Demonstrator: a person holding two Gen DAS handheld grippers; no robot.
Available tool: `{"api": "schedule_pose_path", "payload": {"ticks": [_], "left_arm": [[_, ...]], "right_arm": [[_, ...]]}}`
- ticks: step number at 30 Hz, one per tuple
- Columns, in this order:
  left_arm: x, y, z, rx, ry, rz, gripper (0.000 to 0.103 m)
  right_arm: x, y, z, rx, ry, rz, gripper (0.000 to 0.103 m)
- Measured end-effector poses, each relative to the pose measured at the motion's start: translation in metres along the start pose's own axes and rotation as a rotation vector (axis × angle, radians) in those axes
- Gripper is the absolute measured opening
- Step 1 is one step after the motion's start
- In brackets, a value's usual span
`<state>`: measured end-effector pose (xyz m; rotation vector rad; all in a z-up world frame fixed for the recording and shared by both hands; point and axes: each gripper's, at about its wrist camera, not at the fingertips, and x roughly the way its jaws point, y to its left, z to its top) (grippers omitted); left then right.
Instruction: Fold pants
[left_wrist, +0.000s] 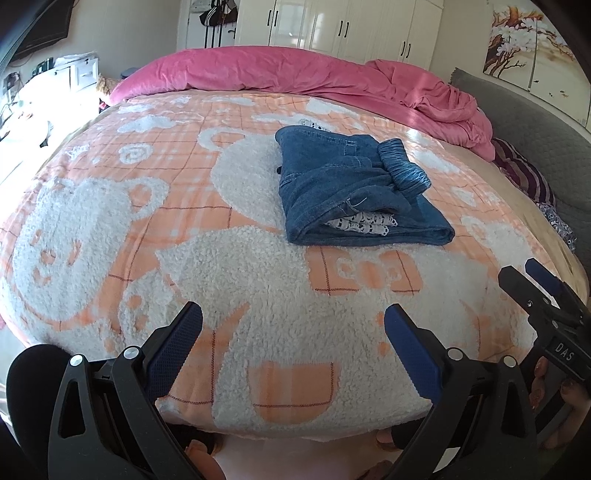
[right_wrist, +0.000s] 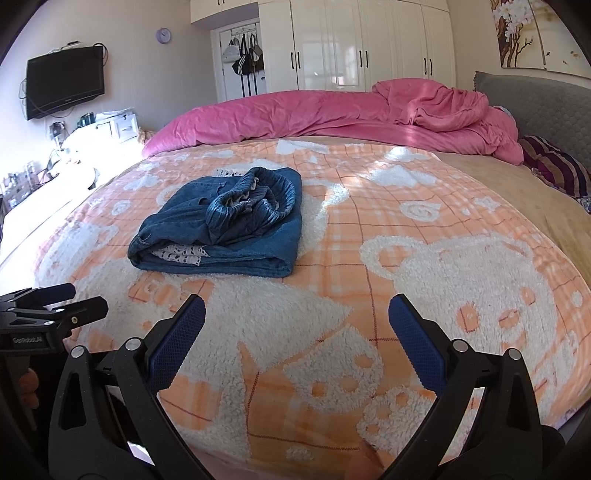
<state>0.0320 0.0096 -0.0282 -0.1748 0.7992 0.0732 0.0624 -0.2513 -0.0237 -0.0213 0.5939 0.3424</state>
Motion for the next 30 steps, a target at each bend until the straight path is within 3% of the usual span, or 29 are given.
{"api": "schedule_pose_path", "payload": {"ticks": [14,20,22,26,30], "left_arm": [[0.008,-0.001,0.003,0.0,0.038,0.007,0.098],[0.004,0.029,0.02,-0.093,-0.018,-0.115,0.098],[0.011,0.051,0.04,-0.122,-0.023,-0.067,0.098],[0.059,0.119,0.088,-0.137,0.055,0.201,0.098],[0.102,0.179,0.123,-0.191,0.112,0.33,0.098]], "right_arm": [[0.003,0.0,-0.002,0.007,0.006,0.005,0.094],[0.01,-0.017,0.002,0.066,0.028,-0.009,0.094],[0.013,-0.037,0.01,0.106,0.04,-0.058,0.094],[0.023,-0.117,0.038,0.203,0.085,-0.277,0.094],[0.048,-0.216,0.063,0.309,0.176,-0.449,0.094]]}}
